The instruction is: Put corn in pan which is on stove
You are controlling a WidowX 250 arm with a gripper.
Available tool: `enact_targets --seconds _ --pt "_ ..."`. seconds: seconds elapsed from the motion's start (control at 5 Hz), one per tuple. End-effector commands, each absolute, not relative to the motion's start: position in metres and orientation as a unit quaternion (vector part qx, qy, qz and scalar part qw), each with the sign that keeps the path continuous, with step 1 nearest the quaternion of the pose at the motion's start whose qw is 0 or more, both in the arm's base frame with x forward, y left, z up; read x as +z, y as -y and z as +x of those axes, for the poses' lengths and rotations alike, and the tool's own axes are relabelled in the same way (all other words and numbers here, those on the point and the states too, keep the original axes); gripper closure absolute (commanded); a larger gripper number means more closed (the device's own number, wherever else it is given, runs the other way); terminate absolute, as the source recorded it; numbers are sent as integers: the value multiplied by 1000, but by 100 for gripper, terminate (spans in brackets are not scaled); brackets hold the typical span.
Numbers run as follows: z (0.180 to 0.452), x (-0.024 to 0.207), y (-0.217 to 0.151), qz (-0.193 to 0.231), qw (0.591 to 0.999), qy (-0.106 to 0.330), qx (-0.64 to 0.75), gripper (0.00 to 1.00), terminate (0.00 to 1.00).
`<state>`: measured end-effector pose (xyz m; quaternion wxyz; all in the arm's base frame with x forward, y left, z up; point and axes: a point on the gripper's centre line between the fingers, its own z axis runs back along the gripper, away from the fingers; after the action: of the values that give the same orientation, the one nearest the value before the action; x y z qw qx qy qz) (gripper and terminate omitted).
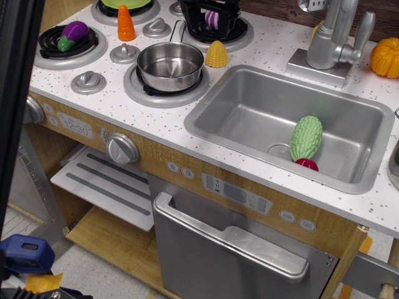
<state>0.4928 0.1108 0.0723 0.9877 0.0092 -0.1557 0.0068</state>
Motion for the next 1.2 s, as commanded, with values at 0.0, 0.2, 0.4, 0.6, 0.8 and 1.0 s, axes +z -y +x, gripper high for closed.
enact_targets --seconds 0.0,0.2,0.4,0.6,0.8,1.0 --pt "493 72 -111 9 988 156 7 0 0" --pt "500 74 -113 19 985 171 3 0 0" --pt "506 76 -114 23 983 180 -2 0 0" --pt "511 72 -114 21 981 192 -4 0 0" --pt "517 66 -114 15 979 203 -3 0 0" --pt "520 59 -114 5 977 212 -2 0 0"
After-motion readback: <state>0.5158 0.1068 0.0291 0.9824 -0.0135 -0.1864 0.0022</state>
